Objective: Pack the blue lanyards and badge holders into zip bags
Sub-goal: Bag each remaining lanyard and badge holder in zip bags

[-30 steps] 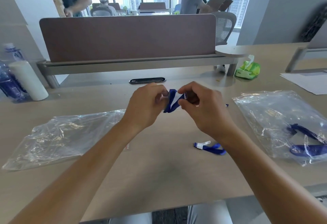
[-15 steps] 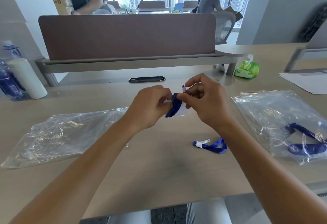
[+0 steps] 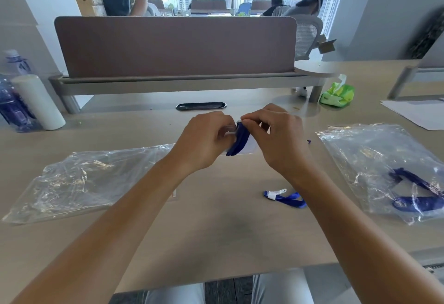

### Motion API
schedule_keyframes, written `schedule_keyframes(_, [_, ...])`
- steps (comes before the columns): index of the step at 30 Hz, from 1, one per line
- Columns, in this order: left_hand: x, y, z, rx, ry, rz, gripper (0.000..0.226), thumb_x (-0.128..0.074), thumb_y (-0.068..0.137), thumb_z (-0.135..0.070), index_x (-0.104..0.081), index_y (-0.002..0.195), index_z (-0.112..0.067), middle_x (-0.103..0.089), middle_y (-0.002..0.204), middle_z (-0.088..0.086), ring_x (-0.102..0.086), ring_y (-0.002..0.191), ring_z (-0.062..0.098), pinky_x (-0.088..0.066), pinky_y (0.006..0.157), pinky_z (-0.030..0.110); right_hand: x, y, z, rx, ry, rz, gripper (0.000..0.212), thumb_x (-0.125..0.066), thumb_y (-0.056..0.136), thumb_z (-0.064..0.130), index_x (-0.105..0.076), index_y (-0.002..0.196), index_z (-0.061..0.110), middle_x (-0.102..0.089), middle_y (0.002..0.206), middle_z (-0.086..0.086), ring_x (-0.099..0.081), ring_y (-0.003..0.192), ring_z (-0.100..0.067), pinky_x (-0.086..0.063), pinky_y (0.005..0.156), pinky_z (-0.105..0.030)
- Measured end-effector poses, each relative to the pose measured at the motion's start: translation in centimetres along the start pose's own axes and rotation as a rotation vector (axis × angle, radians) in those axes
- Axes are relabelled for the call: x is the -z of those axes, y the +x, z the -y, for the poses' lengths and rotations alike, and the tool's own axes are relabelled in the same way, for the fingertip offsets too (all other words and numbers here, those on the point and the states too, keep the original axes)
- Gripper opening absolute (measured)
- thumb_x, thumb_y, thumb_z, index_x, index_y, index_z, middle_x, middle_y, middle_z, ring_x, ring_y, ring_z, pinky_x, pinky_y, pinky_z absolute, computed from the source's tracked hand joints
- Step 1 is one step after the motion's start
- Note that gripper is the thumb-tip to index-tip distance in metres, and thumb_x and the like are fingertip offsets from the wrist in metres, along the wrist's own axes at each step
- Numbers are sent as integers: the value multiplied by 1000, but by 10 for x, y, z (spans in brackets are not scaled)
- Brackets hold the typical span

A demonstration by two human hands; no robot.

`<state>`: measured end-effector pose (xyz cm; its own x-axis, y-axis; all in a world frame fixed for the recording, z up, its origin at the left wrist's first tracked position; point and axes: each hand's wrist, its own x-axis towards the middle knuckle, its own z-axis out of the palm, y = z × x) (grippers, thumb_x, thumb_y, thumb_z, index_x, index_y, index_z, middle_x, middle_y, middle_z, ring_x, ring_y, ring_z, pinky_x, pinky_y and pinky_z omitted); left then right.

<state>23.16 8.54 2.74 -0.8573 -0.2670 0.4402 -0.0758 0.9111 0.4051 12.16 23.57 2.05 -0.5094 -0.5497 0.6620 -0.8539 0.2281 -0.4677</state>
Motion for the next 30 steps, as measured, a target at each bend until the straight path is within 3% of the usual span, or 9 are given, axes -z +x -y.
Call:
schedule_keyframes(5, [13,1,6,-11,-36,-26,12,-71,92,-19,-75,101,-12,-66,89,0,-61,79,19,-52,74,38,5,-2,2,55,-7,144,21,-69,97,30,-77,116,24,-64,102,9,-56,97,-12,-44,83,-25])
schedule_keyframes(11, [15,-8,12,11,-70,-14,9,-74,89,-19,-78,94,-13,-68,87,3,-63,79,21,-54,77,44,0,1,2,111,21,206,16,-77,91,26,-77,107,22,-69,91,10,-61,79,-6,-44,73,-18])
schedule_keyframes(19, [16,-31,35,120,-90,-71,10,-80,81,-27,-79,87,-18,-70,81,-1,-65,75,19,-56,73,47,-24,-2,13,123,-6,334,17,-73,94,30,-76,109,25,-68,92,8,-62,80,-11,-55,78,-34])
schedule_keyframes(24, [17,-50,49,170,-99,-86,20,-71,72,-35,-76,84,-19,-69,79,-4,-65,75,19,-55,71,46,-46,-2,22,154,-52,434,15,-64,97,37,-69,111,31,-62,96,11,-60,82,-11,-55,80,-38])
schedule_keyframes(27, [20,-61,61,215,-132,-105,23,-78,75,-32,-73,94,-21,-69,82,-8,-66,79,13,-56,76,41,-60,-5,30,156,-30,441,14,-63,99,35,-68,111,29,-61,96,9,-60,82,-14,-55,79,-39])
schedule_keyframes(30, [26,-74,76,279,-140,-189,46,-84,80,-29,-64,121,-24,-66,96,-9,-63,90,9,-52,82,23,-74,-7,34,77,7,421,9,-65,98,34,-67,106,30,-63,94,9,-60,83,-14,-55,79,-38])
